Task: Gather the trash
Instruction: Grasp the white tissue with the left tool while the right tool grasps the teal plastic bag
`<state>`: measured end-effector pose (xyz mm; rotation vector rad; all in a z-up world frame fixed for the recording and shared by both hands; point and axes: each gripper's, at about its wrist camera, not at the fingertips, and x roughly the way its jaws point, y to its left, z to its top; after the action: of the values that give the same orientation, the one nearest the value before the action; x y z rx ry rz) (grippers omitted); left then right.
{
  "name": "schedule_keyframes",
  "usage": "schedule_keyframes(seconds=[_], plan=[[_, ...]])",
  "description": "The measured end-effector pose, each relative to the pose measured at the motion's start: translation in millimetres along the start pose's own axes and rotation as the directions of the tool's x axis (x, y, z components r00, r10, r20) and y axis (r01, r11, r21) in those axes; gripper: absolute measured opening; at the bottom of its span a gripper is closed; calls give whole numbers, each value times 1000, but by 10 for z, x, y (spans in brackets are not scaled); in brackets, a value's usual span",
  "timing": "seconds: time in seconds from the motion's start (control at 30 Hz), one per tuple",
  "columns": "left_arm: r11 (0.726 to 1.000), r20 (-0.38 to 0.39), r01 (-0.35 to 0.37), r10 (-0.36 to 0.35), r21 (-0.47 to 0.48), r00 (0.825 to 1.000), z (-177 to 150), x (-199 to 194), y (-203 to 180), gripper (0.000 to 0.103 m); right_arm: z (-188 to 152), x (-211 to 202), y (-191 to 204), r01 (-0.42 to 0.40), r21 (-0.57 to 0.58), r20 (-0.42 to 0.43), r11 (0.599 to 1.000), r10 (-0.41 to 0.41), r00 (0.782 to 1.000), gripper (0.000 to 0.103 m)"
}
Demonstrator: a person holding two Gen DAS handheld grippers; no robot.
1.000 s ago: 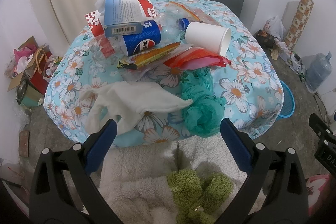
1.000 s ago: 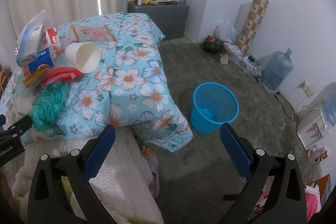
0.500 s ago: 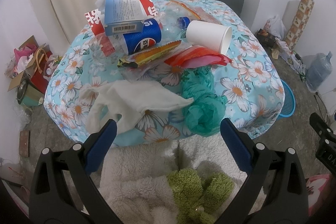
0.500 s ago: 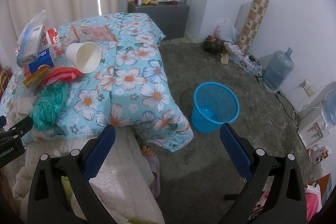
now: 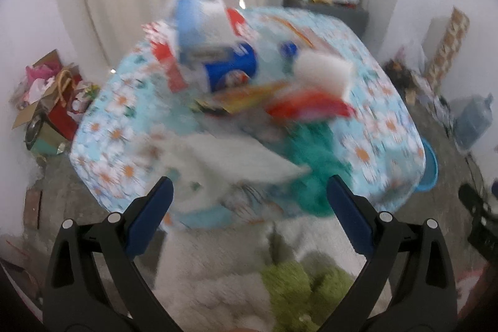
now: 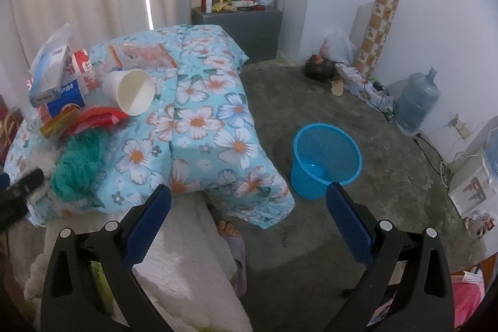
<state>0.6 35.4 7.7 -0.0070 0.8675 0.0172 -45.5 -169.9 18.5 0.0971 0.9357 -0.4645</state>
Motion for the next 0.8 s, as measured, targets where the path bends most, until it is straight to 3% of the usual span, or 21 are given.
schedule_keyframes(seconds=[0.13, 0.23, 0.37, 0.43, 0.47, 0.53, 0.7, 0.8], plan=[[995, 58, -85, 88, -43, 994, 150, -60, 396, 95, -24, 89, 98, -52, 16, -4, 999, 52, 999, 97], [993, 70, -110, 113, -37, 991, 227, -54, 607, 95, -37, 169, 73, -86, 24, -11, 996, 87, 996, 97], [999, 22, -38, 37, 14, 999, 205, 94, 836, 95, -57, 301, 133, -139, 17, -18, 990, 139, 990, 97], [994, 20, 107, -108, 33, 994, 121, 141, 922, 95, -60, 369, 173, -179, 23, -47, 984, 180, 983, 97], [984, 23, 174, -175, 27, 984, 70, 153, 961, 95, -54, 408, 205, -212, 34, -67, 977, 214, 975, 97], [977, 24, 214, -214, 7, 977, 2, 184, 992, 95, -42, 492, 243, -272, 61, -100, 960, 277, 955, 97], [975, -1, 196, -197, 101, 980, -50, 249, 831, 95, 19, 694, 378, -407, 139, -163, 903, 427, 890, 97], [961, 21, 210, -217, 178, 976, -100, 253, 742, 95, 73, 821, 485, -491, 195, -195, 849, 525, 829, 92]])
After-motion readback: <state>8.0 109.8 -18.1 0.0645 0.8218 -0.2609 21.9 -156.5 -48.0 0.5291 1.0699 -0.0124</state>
